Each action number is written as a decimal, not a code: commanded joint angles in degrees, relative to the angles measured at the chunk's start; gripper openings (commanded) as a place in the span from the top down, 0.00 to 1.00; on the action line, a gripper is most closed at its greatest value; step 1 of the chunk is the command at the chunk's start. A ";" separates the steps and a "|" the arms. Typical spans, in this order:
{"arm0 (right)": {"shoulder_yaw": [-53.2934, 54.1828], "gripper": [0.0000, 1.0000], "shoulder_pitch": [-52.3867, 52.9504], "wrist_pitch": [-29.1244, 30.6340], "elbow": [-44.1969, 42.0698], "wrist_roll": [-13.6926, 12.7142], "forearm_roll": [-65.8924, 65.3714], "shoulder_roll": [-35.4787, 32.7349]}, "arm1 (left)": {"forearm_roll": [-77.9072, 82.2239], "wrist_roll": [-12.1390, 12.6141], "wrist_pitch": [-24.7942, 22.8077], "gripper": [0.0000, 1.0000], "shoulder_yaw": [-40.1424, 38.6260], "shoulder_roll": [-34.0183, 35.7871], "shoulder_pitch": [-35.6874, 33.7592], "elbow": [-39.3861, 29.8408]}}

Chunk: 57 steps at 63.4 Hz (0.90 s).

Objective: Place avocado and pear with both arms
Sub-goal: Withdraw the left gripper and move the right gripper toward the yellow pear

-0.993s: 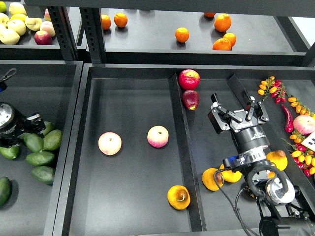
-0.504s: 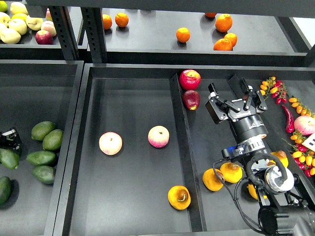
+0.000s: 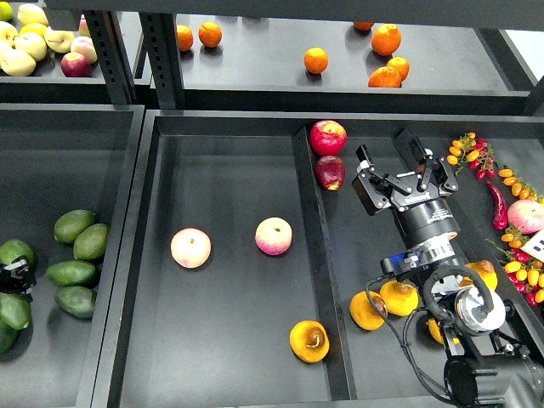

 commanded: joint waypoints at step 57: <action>-0.72 0.00 -0.04 0.03 -0.31 -0.01 0.09 0.00 | -0.01 0.00 -0.01 0.55 -0.36 -7.98 4.96 6.76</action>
